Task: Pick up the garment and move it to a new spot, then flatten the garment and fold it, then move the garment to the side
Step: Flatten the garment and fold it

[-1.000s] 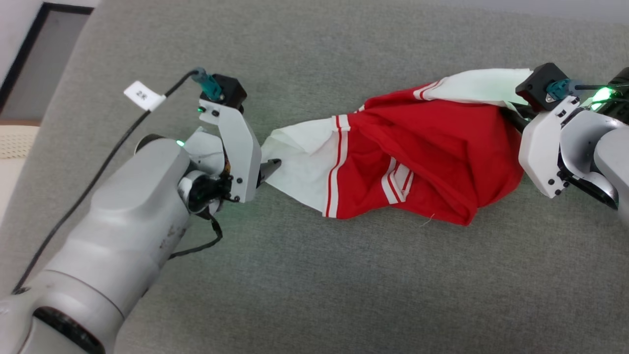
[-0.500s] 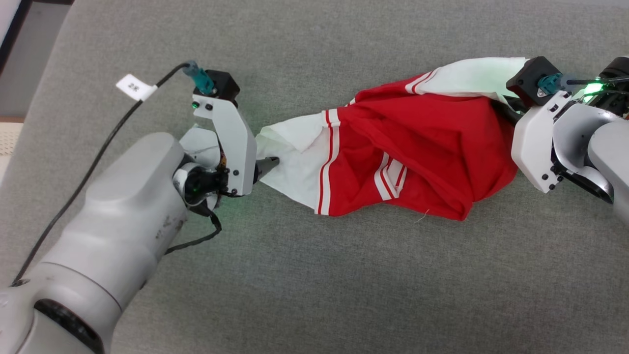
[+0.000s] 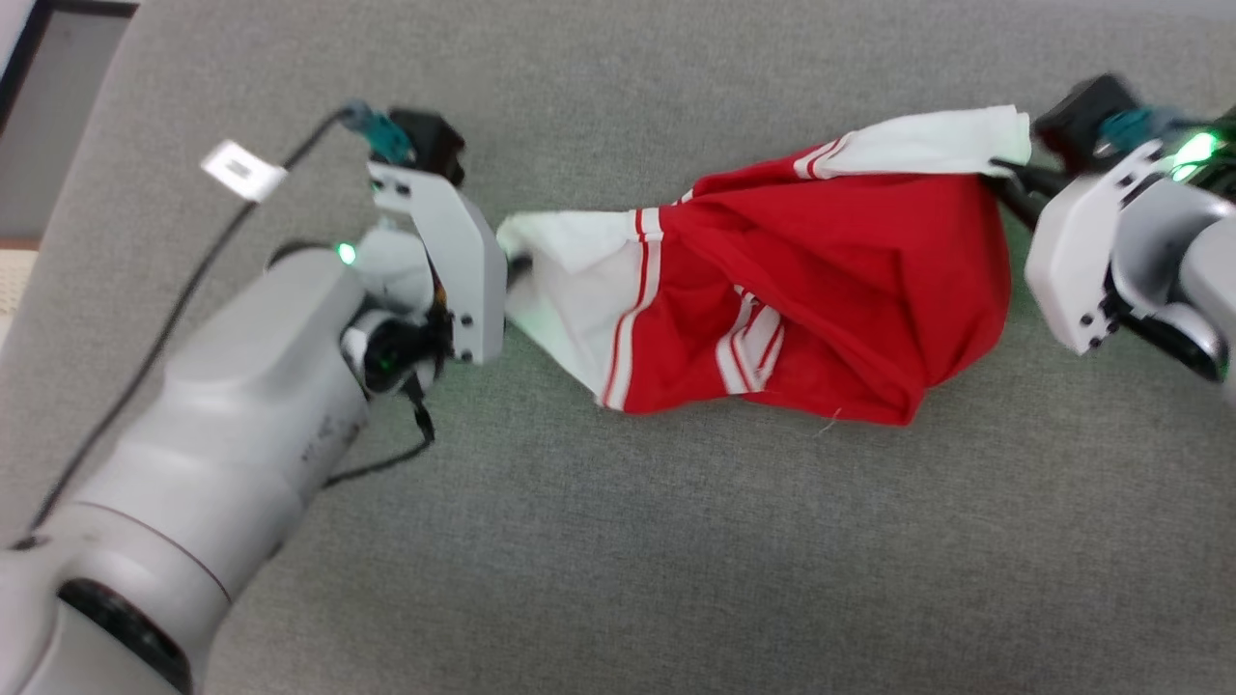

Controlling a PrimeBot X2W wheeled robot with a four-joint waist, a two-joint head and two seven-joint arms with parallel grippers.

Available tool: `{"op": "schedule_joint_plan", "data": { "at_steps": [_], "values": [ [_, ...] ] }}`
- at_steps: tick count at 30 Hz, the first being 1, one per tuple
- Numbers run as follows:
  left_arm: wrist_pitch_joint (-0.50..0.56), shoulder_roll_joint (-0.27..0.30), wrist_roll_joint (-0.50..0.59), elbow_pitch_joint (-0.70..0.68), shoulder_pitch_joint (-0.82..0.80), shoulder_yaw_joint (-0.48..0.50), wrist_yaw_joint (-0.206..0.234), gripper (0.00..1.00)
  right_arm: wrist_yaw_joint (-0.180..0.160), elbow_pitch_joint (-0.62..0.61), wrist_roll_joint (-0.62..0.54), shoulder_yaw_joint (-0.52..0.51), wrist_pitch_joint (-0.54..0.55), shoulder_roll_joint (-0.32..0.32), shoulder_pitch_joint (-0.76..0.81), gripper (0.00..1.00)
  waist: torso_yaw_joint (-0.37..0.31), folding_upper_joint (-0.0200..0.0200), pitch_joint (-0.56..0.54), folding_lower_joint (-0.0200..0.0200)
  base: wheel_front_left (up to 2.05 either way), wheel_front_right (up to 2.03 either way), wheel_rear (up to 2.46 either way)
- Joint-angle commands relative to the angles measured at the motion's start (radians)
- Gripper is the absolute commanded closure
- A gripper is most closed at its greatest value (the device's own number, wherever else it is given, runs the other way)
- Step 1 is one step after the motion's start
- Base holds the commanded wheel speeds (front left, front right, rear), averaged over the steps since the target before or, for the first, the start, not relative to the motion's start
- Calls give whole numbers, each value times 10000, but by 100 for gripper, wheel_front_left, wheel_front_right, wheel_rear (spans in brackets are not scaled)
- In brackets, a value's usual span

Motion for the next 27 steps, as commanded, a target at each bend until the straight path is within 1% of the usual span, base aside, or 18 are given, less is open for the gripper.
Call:
{"op": "schedule_joint_plan", "data": {
  "at_steps": [1,8,13,14,16,19,21,27],
  "values": [
    [-481,137,64,-75,-223,43,-22,100,-12,92,272,-225,-130,-61,-103,100,-35,0,-176,0,0,0,0],
    [-2545,380,516,52,-832,-79,-21,100,-12,596,915,-970,-489,-470,-261,100,-210,0,-629,0,0,0,0],
    [-3840,253,879,326,-1335,-227,-21,100,-12,922,1741,-1729,-534,-674,-266,100,-426,0,-722,0,0,0,0],
    [-3840,253,879,326,-1335,-227,-21,100,-12,922,1741,-1729,-534,-674,-266,100,-426,0,-722,0,0,0,0],
    [-4208,209,1004,397,-1469,-354,-21,100,-12,967,2168,-1989,-462,-684,-104,100,-530,0,-750,0,0,0,0],
    [-4645,194,1103,569,-1683,-493,-18,100,-12,941,2447,-2122,-459,-817,23,100,-661,0,-766,0,0,0,0],
    [-4830,131,1108,687,-1751,-587,-18,100,-12,878,2720,-2276,-422,-766,156,100,-720,0,-781,0,0,0,0],
    [-4962,110,925,759,-1838,-913,-18,100,-13,610,2963,-2238,-358,-829,475,100,-810,0,-811,0,0,0,0]
  ]
}}
